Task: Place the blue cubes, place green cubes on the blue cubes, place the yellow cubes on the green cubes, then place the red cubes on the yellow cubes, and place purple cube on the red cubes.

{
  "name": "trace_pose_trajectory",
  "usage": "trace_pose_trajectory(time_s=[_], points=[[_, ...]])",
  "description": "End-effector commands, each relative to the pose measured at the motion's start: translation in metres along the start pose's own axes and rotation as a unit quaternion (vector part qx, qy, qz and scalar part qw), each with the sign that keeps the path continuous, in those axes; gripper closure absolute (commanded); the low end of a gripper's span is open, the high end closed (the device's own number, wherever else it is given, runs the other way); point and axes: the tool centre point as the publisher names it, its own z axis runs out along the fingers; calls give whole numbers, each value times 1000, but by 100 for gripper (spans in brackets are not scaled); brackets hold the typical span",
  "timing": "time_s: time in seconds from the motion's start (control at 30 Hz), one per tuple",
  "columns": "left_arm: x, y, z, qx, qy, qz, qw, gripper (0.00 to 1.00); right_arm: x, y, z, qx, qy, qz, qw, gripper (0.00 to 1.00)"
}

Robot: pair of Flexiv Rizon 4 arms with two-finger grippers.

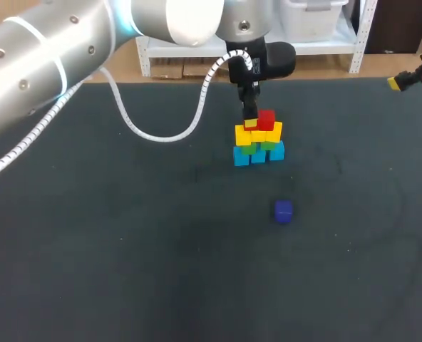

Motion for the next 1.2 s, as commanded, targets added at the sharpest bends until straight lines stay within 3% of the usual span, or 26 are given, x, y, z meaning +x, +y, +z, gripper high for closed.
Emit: trace_pose_trajectory(time_s=[0.03, 0.6, 0.77, 1.2], points=[[-2, 3, 1, 7, 5, -4, 1000, 100, 0, 2, -1, 3, 0, 0, 1000, 0], [-1, 4, 3, 7, 3, -17, 1000, 100, 0, 2, -1, 3, 0, 0, 1000, 0], [-1, 4, 4, 8, 5, -17, 1000, 87, 0, 2, -1, 3, 0, 0, 1000, 0], [-1, 3, 6, 13, 3, -18, 1000, 65, 0, 2, -1, 3, 0, 0, 1000, 0]])
